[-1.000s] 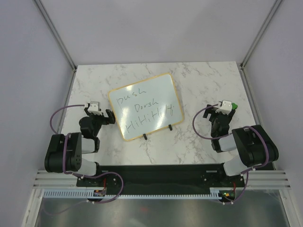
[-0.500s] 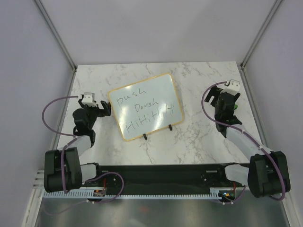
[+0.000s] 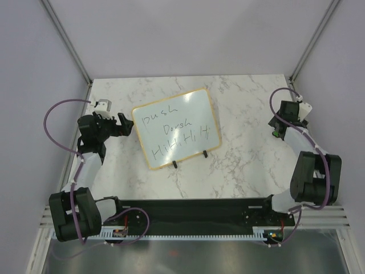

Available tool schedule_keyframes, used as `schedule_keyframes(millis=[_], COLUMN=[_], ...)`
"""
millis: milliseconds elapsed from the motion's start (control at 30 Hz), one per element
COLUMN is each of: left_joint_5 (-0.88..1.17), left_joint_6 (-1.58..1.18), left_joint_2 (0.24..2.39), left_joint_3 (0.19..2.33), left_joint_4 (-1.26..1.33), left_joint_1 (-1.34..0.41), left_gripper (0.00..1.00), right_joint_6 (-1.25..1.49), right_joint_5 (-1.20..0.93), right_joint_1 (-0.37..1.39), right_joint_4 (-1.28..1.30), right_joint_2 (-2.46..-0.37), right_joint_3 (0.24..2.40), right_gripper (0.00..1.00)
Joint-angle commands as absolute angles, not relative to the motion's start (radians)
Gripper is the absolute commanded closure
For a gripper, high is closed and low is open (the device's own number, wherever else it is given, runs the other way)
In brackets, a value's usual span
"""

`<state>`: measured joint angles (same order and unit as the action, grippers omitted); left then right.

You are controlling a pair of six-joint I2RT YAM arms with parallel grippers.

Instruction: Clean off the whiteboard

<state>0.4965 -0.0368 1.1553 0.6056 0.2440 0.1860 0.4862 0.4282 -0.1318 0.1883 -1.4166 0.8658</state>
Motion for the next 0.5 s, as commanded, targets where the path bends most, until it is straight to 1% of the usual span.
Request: schedule_keyframes(millis=[0, 33, 67, 300, 333, 467], left_joint_5=[0.580, 0.575, 0.572, 0.542, 0.540, 0.537], left_joint_6=[0.024, 0.026, 0.032, 0.035, 0.034, 0.029], left_joint_2=[1.137, 1.137, 1.140, 1.177, 1.183, 1.183], left_joint_3=[0.675, 0.673, 0.669, 0.644, 0.646, 0.649], left_joint_4=[0.057, 0.051, 0.055, 0.069, 0.071, 0.071], left_joint_1=[0.187, 0.189, 0.189, 0.190, 0.192, 0.196], left_gripper=[0.02, 0.02, 0.02, 0.02, 0.02, 0.02], right_joint_6=[0.497, 0.486, 0.480, 0.427, 0.420, 0.413], right_joint_5=[0.371, 0.362, 0.362, 0.400, 0.402, 0.390], right_joint_1=[-0.179, -0.189, -0.193, -0.195, -0.195, -0.196], right_joint_4=[0.248, 0.271, 0.278, 0.278, 0.276, 0.278], right_joint_2=[-1.584, -1.621, -1.655, -1.836, -1.845, -1.879], right_joint_3=[1.001, 1.031, 1.076, 1.186, 1.193, 1.220], right_gripper=[0.21, 0.27, 0.29, 0.30, 0.32, 0.36])
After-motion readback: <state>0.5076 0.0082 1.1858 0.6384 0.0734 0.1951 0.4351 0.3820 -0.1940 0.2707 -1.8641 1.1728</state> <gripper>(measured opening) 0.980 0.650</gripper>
